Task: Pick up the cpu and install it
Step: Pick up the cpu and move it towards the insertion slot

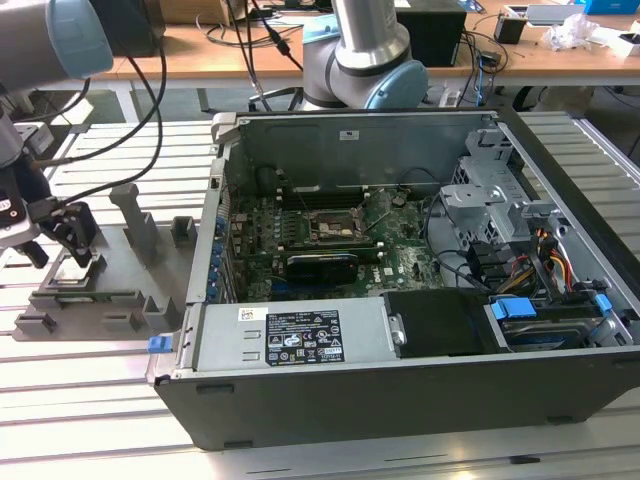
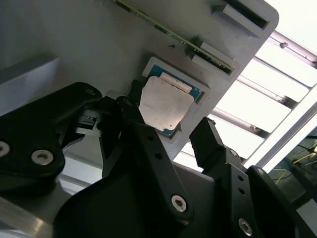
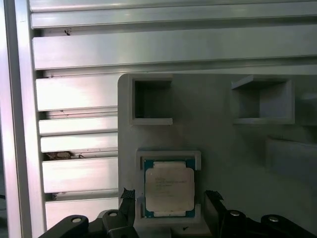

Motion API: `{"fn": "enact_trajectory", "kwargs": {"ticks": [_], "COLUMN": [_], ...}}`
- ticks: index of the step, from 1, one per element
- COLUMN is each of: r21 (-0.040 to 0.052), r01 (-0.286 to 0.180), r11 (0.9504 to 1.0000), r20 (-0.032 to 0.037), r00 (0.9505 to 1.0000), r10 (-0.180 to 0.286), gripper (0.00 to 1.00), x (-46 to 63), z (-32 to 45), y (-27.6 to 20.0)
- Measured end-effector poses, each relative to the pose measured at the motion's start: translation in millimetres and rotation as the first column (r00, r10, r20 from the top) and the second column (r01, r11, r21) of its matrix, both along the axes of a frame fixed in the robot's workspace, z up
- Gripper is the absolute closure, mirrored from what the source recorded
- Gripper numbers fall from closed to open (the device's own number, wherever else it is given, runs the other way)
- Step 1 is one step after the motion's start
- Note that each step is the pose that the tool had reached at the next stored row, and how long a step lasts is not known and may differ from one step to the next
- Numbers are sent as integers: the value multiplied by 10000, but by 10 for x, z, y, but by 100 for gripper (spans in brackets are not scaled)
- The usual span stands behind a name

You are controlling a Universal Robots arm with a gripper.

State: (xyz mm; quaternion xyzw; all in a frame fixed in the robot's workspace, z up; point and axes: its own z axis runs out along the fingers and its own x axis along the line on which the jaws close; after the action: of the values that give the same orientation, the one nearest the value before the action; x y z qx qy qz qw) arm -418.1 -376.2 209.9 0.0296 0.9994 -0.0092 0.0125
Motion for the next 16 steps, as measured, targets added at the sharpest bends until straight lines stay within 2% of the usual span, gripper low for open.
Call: {"fn": "enact_trajectory", "kwargs": {"ticks": [16], "r21": [-3], "r01": [0], "r11": [10000], "r20": [0], "r00": [10000], "r10": [0], "gripper": [34], "x": [0], "z": [-119], "y": [0]}}
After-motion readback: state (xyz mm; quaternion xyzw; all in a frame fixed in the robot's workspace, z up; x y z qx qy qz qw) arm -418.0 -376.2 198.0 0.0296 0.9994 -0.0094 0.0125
